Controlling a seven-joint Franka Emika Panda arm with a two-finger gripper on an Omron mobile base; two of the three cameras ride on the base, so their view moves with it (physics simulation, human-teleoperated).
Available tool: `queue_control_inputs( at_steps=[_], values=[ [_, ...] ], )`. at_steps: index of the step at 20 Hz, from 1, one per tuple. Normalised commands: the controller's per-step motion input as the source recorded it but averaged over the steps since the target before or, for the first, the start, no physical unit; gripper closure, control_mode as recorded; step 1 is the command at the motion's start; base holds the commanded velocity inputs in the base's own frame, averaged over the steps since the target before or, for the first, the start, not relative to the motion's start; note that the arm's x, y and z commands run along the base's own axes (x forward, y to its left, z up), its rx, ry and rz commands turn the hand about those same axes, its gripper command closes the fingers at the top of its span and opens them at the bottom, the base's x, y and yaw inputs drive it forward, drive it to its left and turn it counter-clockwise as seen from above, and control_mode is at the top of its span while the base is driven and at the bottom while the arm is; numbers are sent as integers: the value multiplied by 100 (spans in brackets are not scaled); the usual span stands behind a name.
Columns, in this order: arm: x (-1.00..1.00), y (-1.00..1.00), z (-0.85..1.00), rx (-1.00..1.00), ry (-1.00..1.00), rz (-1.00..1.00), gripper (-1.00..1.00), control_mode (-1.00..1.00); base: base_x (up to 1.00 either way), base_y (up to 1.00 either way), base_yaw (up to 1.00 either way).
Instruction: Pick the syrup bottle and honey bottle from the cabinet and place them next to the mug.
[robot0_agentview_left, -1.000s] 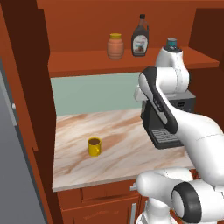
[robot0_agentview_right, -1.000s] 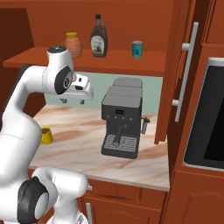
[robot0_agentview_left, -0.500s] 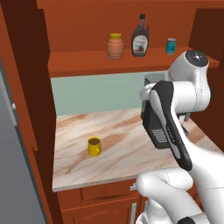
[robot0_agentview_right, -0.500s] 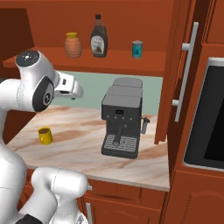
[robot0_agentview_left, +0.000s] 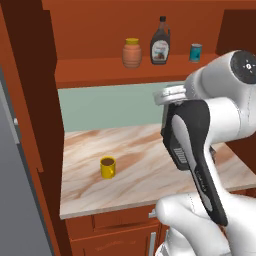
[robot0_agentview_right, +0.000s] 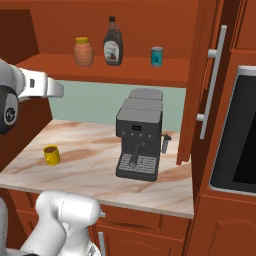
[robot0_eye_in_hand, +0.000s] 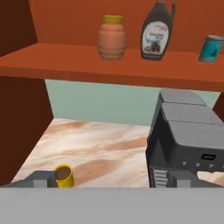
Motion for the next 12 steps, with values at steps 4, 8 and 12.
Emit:
queue_control_inputs(
  at_steps=[4, 8, 12],
  values=[
    [-39, 46, 52, 1, -37, 2, -100, -100, 0, 0, 0],
    [-3, 6, 34, 5, -24, 2, -100, -100, 0, 0, 0],
    [15, -16, 10, 3, -2, 0, -100, -100, 0, 0, 0]
  ],
)
